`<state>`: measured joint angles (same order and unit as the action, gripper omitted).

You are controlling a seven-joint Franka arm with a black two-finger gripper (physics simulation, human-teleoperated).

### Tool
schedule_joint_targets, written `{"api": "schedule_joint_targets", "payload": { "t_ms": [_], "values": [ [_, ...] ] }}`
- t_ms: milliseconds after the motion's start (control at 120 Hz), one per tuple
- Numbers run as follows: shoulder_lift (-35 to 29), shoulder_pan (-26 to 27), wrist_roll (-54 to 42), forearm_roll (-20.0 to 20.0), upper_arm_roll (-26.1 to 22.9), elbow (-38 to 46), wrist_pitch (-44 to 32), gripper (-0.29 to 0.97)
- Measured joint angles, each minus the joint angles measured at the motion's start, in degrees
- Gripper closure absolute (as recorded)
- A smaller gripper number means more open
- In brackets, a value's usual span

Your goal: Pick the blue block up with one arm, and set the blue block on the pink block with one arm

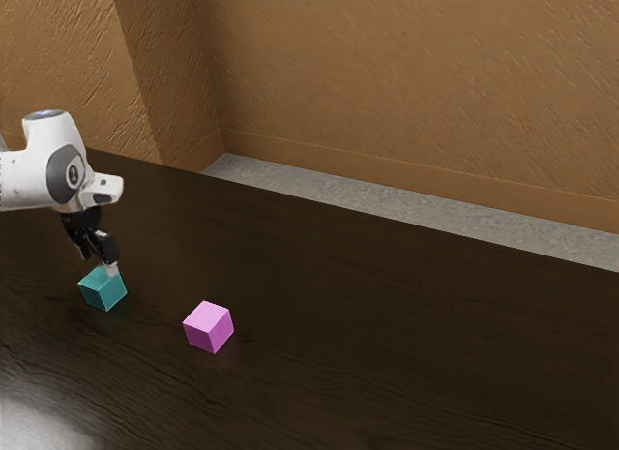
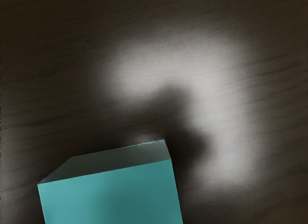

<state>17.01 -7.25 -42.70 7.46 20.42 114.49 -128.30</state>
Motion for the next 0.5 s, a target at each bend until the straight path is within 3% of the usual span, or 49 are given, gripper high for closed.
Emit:
{"api": "schedule_joint_targets", "payload": {
  "t_ms": [500],
  "values": [
    [1.4, -4.6, -8.0, 3.3, -2.3, 1.7, -1.5, 0.00]
  ]
}}
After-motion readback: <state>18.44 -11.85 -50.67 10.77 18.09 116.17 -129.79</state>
